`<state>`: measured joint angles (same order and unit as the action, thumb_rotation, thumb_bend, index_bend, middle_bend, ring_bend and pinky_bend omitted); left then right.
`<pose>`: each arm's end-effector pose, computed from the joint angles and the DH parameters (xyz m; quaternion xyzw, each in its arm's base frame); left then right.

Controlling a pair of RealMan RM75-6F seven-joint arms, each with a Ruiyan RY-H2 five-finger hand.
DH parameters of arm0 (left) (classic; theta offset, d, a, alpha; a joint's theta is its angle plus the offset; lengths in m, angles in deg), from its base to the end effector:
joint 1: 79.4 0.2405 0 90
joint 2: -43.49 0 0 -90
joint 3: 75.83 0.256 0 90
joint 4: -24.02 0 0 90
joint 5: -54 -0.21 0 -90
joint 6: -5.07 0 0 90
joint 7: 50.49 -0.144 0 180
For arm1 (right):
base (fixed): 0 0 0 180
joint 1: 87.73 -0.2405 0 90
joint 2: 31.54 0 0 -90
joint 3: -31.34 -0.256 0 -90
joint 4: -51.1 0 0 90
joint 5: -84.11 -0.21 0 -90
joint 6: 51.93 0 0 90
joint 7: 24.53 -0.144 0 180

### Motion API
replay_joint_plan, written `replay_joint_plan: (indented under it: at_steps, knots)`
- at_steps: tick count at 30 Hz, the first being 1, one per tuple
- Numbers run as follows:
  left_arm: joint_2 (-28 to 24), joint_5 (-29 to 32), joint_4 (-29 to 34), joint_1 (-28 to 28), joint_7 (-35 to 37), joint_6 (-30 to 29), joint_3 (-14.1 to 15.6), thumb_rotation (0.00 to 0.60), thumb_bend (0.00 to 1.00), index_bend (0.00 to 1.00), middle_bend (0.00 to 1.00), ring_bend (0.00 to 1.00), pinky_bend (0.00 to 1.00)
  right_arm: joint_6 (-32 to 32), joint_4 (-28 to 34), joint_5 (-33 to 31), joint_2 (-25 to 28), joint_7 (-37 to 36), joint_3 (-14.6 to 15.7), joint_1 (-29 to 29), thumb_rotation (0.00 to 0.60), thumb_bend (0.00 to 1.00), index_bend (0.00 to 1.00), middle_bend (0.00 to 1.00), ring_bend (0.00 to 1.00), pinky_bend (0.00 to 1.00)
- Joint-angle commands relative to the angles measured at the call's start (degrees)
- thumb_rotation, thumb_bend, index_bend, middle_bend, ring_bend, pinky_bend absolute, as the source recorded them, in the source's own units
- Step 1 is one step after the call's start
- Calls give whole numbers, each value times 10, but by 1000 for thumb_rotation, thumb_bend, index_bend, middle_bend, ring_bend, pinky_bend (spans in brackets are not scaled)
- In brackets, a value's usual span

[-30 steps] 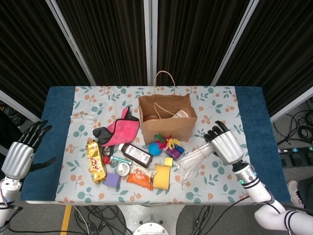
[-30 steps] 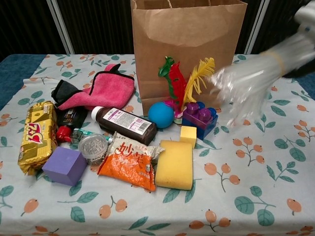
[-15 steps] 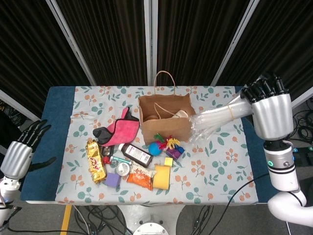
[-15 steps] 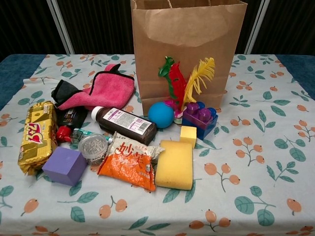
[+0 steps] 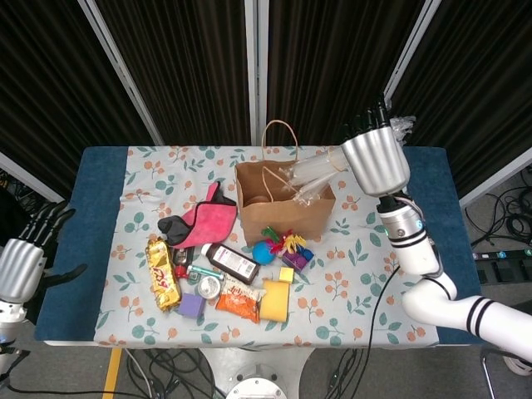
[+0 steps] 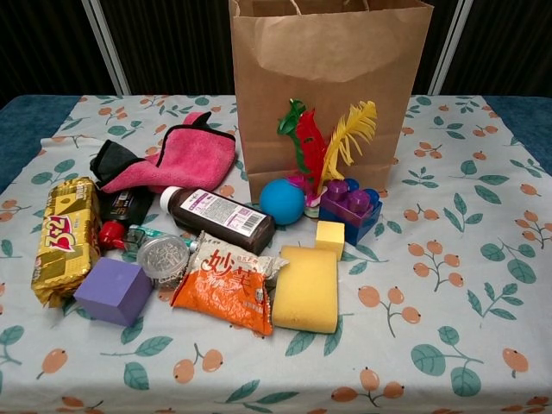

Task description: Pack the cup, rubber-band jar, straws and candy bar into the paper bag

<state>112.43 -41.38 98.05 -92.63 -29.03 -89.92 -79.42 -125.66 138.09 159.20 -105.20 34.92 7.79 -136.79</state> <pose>-0.2992 0.2292 0.1754 -0.6117 -0.3005 -0.5438 0.4897 -0.0563 -0.4030 0.1592 0.6263 0.1028 0.3516 0.6882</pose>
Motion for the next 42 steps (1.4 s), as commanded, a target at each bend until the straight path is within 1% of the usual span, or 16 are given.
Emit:
replay_joint_plan:
  at_steps: [1,5,7,10,13,17,23,32,42]
  knots:
    - [-2,2,-6,-3,7,4,-2,600,30,136,165,84,200,-27,-8,-22,-15,16,-23,-11,600,185,660,578,436,256]
    - [0,3,-13,-9,14,11,-4,600,30,136,165,84,200,-38,-1,-34,8,20,-36,-9,600,185,661,578,436,253]
    - [3,2,-16,-11,16,14,-4,600,30,136,165,84,200,-38,1,-38,20,22,-38,-6,600,186,661,578,436,250]
    - [10,2,-23,-15,18,19,-3,600,30,136,165,85,200,-34,0,-43,34,25,-34,-3,600,191,661,578,436,247]
    - [16,3,-30,-17,21,20,-4,600,30,136,165,85,200,-27,-4,-50,35,25,-25,-3,600,195,661,578,436,243]
    - [20,9,-41,-16,30,20,-5,600,30,136,165,84,200,-18,-14,-58,19,25,-13,-11,600,196,661,577,436,240]
    - [28,19,-68,-16,54,22,-8,600,30,136,164,84,200,-6,-40,-43,-11,49,14,-31,600,203,661,577,436,238]
    - [48,30,-117,-14,96,25,-8,600,30,136,165,84,200,4,-57,-43,-40,85,37,-48,600,207,661,577,436,234]
    - [59,34,-147,-12,123,23,-8,600,30,136,165,84,200,11,-77,-39,-88,93,60,-60,600,209,660,576,434,210]
